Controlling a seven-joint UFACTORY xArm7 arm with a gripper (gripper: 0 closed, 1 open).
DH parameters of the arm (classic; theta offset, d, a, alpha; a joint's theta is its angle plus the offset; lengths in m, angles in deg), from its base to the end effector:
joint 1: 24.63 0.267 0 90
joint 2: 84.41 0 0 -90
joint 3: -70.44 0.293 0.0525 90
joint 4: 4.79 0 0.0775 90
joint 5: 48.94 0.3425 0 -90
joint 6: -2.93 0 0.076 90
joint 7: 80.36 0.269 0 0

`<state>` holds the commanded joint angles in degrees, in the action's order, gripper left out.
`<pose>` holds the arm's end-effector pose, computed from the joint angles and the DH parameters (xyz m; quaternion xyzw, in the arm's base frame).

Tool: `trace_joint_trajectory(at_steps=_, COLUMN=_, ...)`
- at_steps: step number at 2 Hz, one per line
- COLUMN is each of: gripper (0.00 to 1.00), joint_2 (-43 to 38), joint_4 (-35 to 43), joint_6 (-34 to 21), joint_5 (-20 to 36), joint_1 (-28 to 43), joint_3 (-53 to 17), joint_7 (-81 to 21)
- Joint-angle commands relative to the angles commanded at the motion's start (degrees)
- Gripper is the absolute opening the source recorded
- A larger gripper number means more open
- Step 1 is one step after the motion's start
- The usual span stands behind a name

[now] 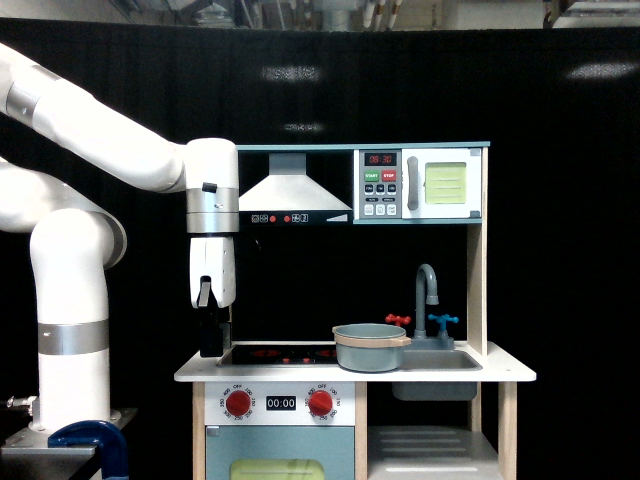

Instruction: Put the bowl inside the kitchen cabinet

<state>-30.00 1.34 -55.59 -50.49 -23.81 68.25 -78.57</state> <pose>0.2140 -0.0020 0.1130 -0.9998 0.0130 -0.0175 0.0041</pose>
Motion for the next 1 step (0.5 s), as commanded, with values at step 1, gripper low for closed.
trace_joint_trajectory(at_steps=1, gripper=1.0, joint_2=-8.62, joint_4=3.54, joint_6=7.9, joint_5=0.23, joint_1=-1.82, joint_3=3.03, joint_7=6.16)
